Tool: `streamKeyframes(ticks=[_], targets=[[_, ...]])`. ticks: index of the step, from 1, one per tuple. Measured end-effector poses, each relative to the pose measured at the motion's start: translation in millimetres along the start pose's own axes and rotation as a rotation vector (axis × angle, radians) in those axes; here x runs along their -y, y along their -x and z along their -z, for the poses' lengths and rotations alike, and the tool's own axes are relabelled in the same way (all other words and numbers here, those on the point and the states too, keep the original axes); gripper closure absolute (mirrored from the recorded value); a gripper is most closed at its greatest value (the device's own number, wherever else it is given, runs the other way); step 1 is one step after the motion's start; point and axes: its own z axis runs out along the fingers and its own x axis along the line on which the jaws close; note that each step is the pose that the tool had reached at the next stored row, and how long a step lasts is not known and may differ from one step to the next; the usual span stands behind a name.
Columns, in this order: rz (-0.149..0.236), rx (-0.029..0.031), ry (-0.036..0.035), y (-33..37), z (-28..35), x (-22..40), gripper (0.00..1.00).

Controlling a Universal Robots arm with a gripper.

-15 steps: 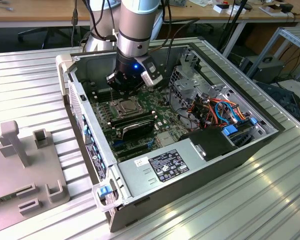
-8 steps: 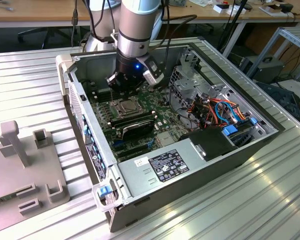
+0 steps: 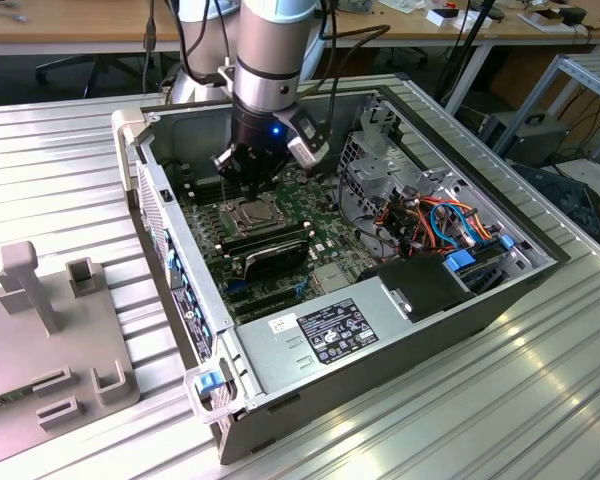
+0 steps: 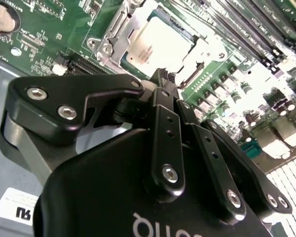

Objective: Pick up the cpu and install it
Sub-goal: 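Install the first cpu locking lever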

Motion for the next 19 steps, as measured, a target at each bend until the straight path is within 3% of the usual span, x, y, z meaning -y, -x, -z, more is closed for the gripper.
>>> streamKeyframes(ticks=[7,19], targets=[[0.001,0.0024,-0.0014,-1.0,11.6,-0.4,0.89],[0.001,0.0024,-0.002,-1.5,11.7,-0.5,0.89]])
